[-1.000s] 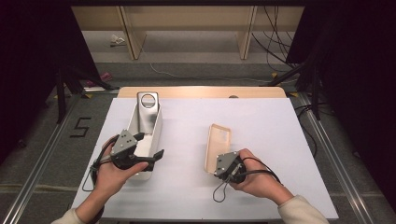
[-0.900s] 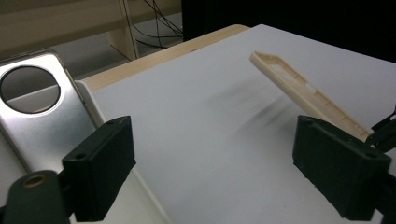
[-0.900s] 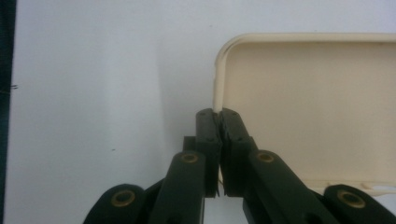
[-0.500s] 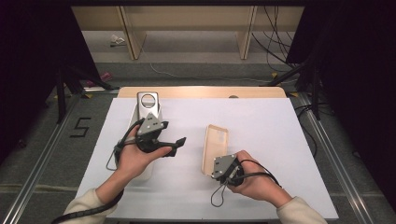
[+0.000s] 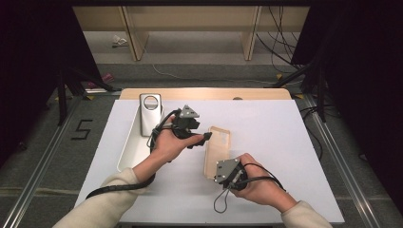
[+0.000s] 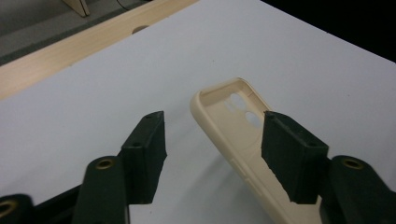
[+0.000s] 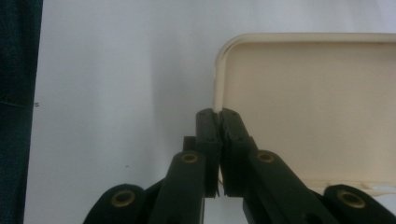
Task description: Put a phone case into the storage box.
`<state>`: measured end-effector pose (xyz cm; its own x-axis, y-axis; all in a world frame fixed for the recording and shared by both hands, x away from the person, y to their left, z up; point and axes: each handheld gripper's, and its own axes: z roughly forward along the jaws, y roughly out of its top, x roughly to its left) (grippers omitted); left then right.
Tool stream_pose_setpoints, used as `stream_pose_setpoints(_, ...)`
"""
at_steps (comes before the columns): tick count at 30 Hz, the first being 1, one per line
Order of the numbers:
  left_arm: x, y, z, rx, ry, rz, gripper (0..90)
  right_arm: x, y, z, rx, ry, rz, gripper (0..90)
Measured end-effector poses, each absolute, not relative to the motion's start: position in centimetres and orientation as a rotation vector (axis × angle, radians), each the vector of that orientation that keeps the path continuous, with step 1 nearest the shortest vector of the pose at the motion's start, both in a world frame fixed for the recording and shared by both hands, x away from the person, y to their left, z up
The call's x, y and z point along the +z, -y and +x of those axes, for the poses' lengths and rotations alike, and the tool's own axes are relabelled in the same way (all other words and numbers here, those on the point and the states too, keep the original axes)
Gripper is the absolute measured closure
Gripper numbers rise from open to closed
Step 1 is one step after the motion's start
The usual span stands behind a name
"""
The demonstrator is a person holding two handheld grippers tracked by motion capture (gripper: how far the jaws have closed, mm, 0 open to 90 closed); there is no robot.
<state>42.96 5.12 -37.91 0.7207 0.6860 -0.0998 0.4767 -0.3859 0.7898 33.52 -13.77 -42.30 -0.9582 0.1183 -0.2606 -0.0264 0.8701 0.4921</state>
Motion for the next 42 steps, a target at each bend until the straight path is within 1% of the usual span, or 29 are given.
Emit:
stream_pose_setpoints(9,-38.9,-3.7,44.4,0.184,-0.963,2.099,54.3,-42.1,13.6,33.3,0.731,-2.751,0.053,88.1)
stream_pose_setpoints(17,-39.1,-3.7,44.8,0.152,-0.990,2.078,64.8,-42.0,13.5,33.3,0.723,-2.741,0.047,88.1)
stream_pose_setpoints(24,-39.3,-3.9,45.0,0.122,-1.028,2.063,65.9,-41.9,13.4,33.1,0.716,-2.726,0.030,88.2)
stream_pose_setpoints(30,-39.6,-4.0,45.1,0.101,-1.051,2.059,63.8,-41.8,13.4,33.1,0.716,-2.722,0.028,88.1)
stream_pose_setpoints(35,-39.7,-4.0,45.2,0.093,-1.055,2.060,64.1,-41.8,13.3,33.0,0.722,-2.712,0.021,88.1)
stream_pose_setpoints(42,-39.4,-4.0,44.9,0.070,-1.051,2.021,70.2,-41.9,13.2,33.0,0.706,-2.724,0.011,88.1)
